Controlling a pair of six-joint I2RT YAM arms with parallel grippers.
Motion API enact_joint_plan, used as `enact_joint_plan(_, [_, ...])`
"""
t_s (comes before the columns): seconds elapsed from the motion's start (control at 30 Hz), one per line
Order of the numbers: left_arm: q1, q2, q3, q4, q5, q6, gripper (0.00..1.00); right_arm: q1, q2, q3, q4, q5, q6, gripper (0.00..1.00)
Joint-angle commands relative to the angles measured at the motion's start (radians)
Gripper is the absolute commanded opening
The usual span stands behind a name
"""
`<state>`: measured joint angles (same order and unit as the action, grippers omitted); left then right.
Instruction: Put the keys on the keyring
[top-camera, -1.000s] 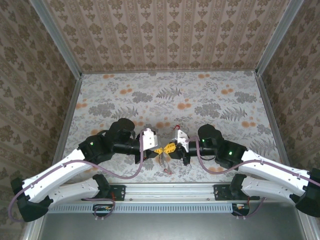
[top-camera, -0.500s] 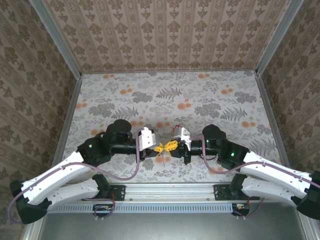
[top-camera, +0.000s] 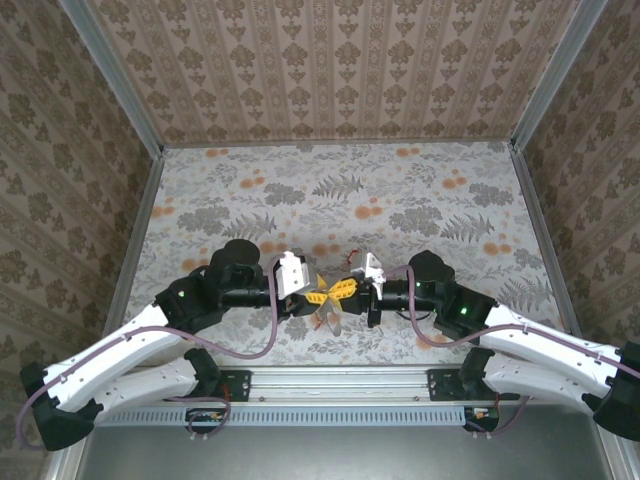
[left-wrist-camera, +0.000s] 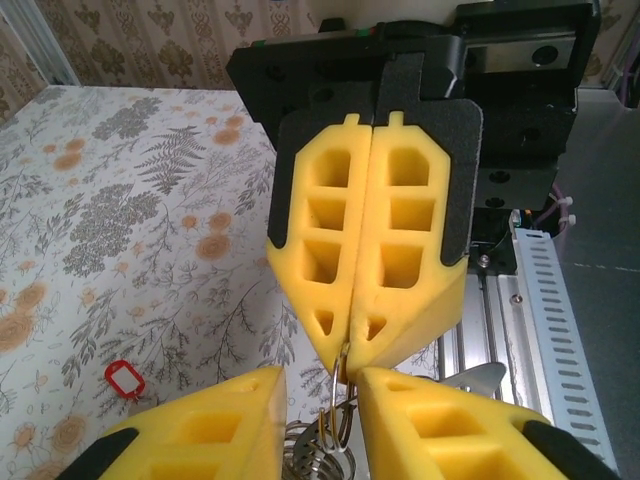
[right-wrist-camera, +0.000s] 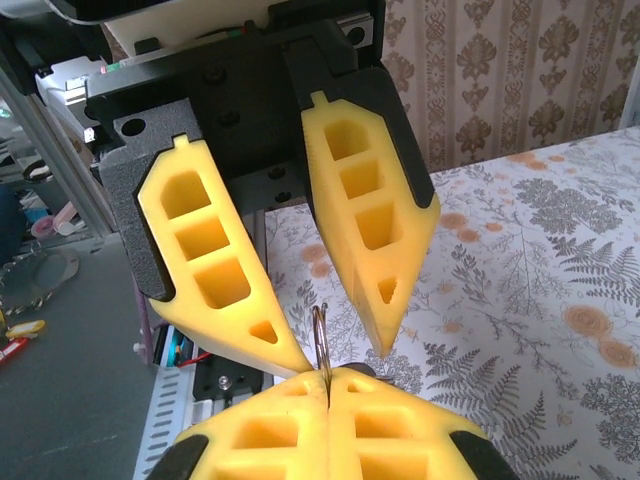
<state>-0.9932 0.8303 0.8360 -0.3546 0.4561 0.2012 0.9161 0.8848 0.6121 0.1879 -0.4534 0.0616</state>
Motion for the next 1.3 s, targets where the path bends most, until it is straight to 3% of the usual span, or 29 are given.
enact_joint_plan(0.0, [0.004,-0.013,-0.022,0.017,0.025,-0.02,0.26,-0.005,-0.024,0.002,0.133,-0.018,0.03,0.0])
enact_joint_plan(0.1, [0.008,-0.017,-0.028,0.024,0.031,-0.024,0.17,-0.012,-0.029,-0.007,0.159,-0.017,0.045,0.0])
enact_joint_plan(0.2, [0.009,-0.016,-0.026,0.02,0.05,-0.022,0.0,-0.019,-0.03,-0.013,0.185,-0.022,0.062,0.0])
enact_joint_plan(0.4, [0.01,-0.01,-0.004,-0.008,0.068,0.016,0.0,-0.02,-0.024,-0.015,0.201,-0.028,0.065,0.0])
enact_joint_plan(0.53, [-0.011,-0.003,0.048,-0.102,-0.052,0.088,0.0,-0.02,-0.049,-0.009,0.12,-0.003,0.031,0.0])
enact_joint_plan(0.7, [-0.071,-0.007,0.133,-0.248,-0.192,0.219,0.0,-0.031,-0.162,-0.018,-0.073,0.156,-0.004,0.46])
enact_joint_plan(0.8, [-0.097,0.006,0.19,-0.341,-0.244,0.261,0.0,-0.103,-0.183,-0.018,-0.135,0.221,0.035,0.69])
enact_joint_plan(1.0, [-0.148,0.012,0.221,-0.345,-0.222,0.282,0.0,-0.328,-0.006,0.047,-0.141,0.113,0.153,0.84])
enact_joint_plan(1.27, [-0.138,0.056,0.251,-0.382,-0.221,0.328,0.0,-0.401,0.32,0.175,-0.123,0.051,0.249,0.86])
